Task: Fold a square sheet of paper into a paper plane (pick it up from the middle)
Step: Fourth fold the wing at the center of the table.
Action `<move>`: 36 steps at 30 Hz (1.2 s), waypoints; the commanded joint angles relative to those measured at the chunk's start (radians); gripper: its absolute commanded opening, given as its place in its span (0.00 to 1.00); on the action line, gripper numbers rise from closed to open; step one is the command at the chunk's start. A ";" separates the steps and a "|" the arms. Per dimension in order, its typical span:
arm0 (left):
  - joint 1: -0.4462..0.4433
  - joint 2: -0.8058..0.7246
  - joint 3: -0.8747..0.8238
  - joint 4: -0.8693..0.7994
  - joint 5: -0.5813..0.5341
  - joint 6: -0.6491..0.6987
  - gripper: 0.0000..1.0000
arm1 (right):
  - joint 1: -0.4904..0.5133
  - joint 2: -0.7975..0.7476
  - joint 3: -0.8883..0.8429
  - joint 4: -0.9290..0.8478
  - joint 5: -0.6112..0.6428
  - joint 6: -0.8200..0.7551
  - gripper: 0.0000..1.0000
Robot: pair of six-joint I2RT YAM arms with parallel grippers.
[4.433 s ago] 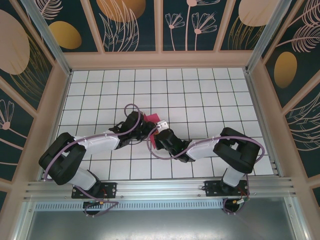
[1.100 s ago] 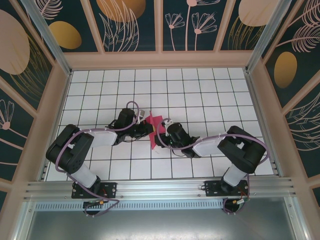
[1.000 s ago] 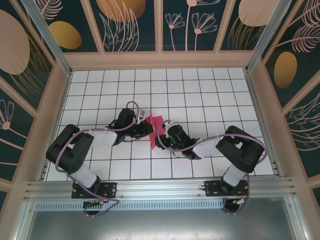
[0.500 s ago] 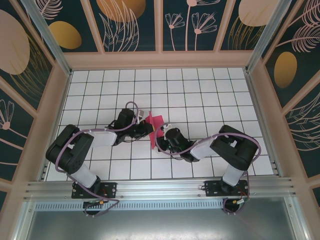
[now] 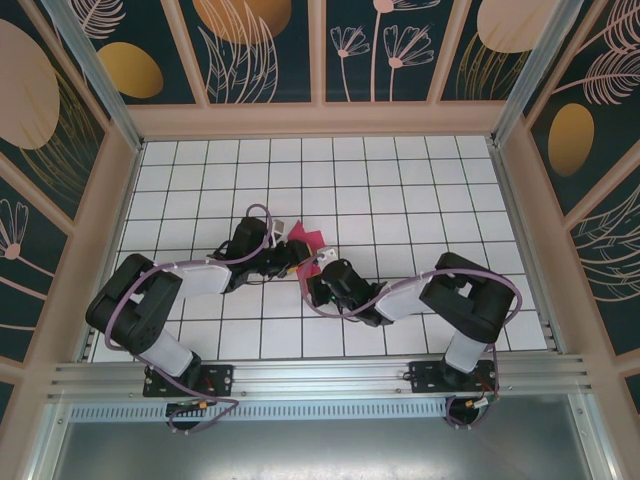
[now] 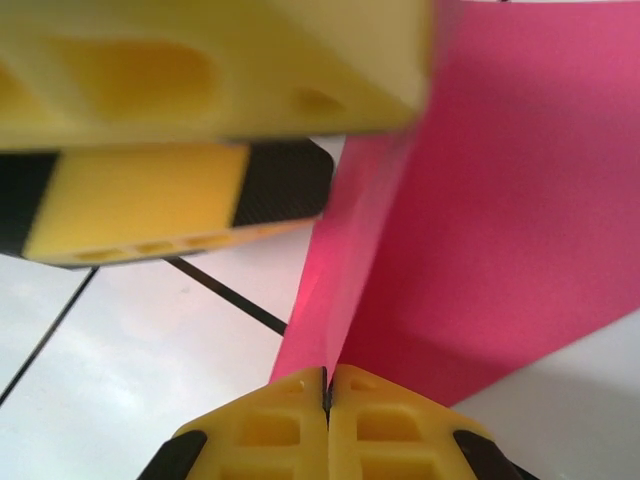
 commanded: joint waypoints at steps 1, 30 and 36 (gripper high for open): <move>0.003 -0.020 -0.014 -0.021 -0.012 -0.045 0.58 | 0.021 0.013 0.031 -0.032 0.075 -0.055 0.01; -0.006 -0.093 0.000 -0.027 -0.020 -0.037 0.81 | 0.024 0.052 0.085 -0.068 -0.009 -0.092 0.00; -0.008 -0.101 0.023 -0.062 -0.024 -0.018 0.82 | 0.011 0.045 0.079 -0.084 -0.039 -0.119 0.00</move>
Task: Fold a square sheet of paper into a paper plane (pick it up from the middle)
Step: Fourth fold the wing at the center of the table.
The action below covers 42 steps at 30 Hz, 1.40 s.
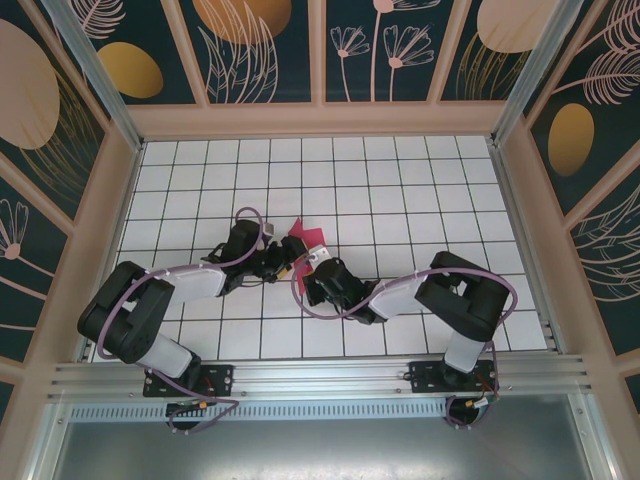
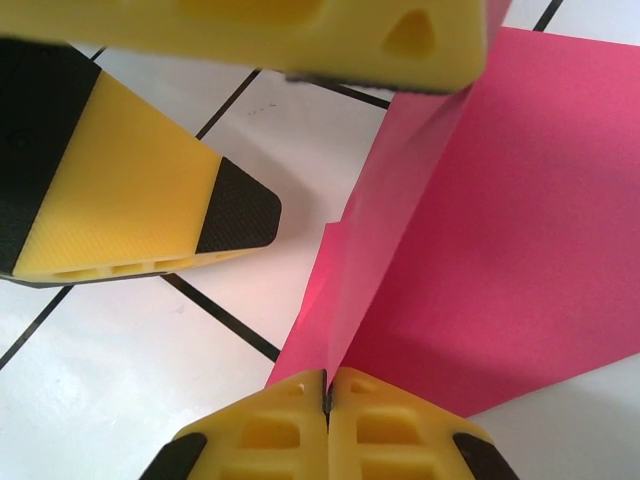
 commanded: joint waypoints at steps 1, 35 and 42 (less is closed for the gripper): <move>-0.019 -0.044 0.054 -0.011 0.053 0.055 0.82 | 0.000 0.013 0.018 -0.027 -0.073 -0.026 0.00; -0.068 0.065 0.266 -0.457 -0.063 0.195 0.73 | -0.038 -0.007 -0.025 0.053 -0.118 -0.099 0.00; -0.079 0.083 0.307 -0.558 -0.104 0.239 0.68 | -0.032 -0.010 -0.027 0.057 -0.073 -0.107 0.00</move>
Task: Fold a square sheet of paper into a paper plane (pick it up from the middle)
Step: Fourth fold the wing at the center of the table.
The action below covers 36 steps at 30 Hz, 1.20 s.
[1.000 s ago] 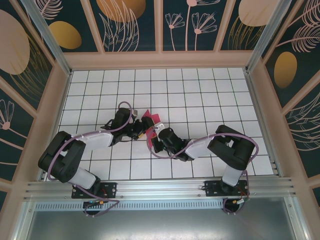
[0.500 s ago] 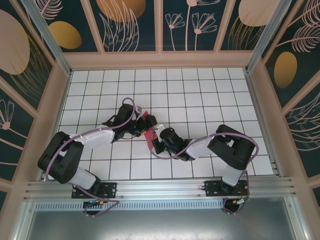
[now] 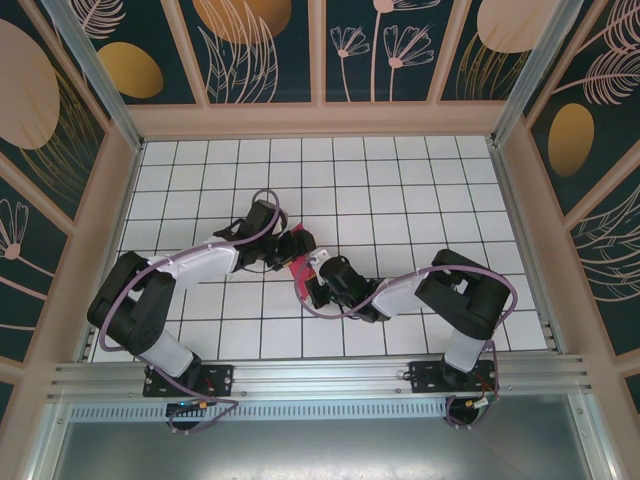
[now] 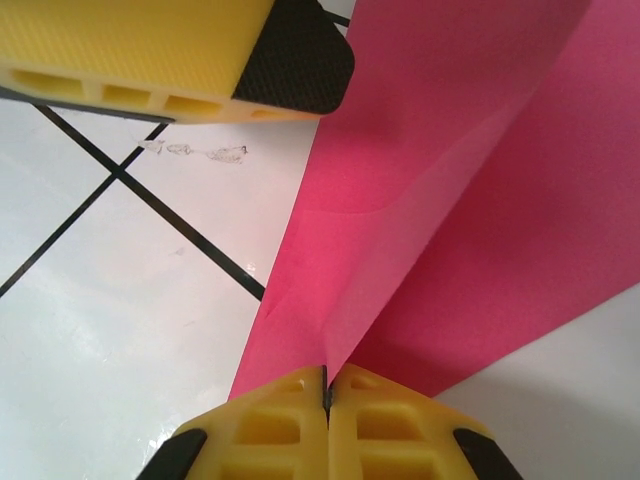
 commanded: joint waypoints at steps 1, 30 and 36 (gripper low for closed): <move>-0.023 0.018 0.013 -0.130 -0.006 0.061 0.67 | 0.007 -0.014 -0.005 0.061 0.032 -0.028 0.00; -0.023 -0.095 -0.050 0.041 -0.014 -0.104 0.76 | 0.014 -0.039 -0.120 0.224 0.046 -0.098 0.00; -0.023 -0.065 -0.022 -0.015 -0.039 -0.094 0.75 | 0.016 -0.044 -0.114 0.217 0.068 -0.109 0.00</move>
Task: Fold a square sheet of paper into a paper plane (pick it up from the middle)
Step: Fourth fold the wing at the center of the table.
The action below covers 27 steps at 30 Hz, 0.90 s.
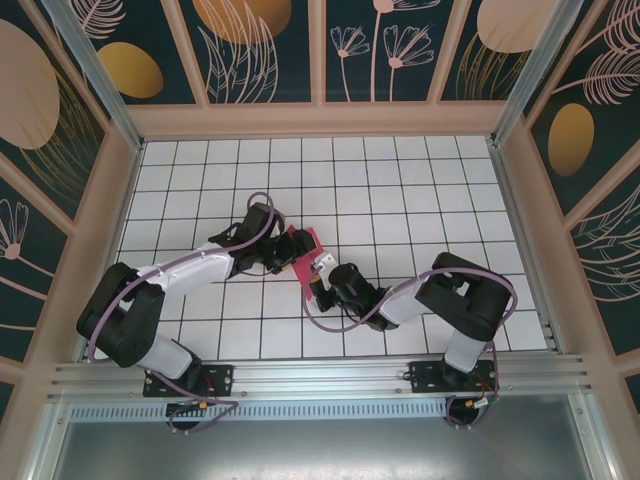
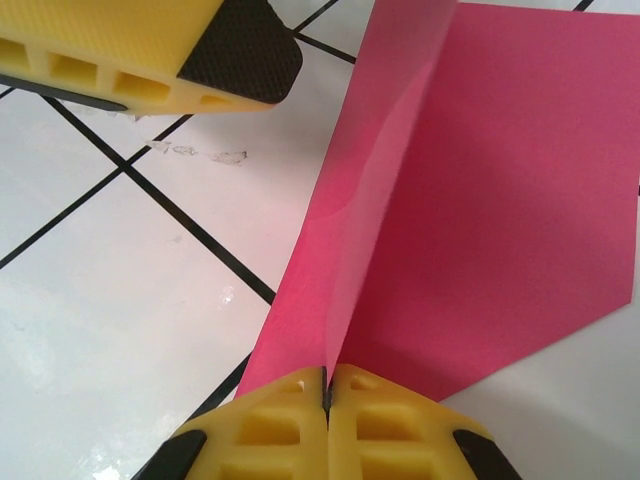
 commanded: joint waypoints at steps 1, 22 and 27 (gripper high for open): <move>-0.005 0.021 0.023 -0.048 -0.038 0.000 0.75 | 0.012 -0.032 -0.003 0.031 0.032 -0.027 0.00; -0.024 0.083 0.080 -0.157 -0.027 0.072 0.59 | 0.032 -0.040 0.033 -0.018 0.096 -0.039 0.00; -0.027 0.095 0.073 -0.147 -0.021 0.070 0.55 | 0.032 -0.044 0.035 -0.017 0.090 -0.029 0.01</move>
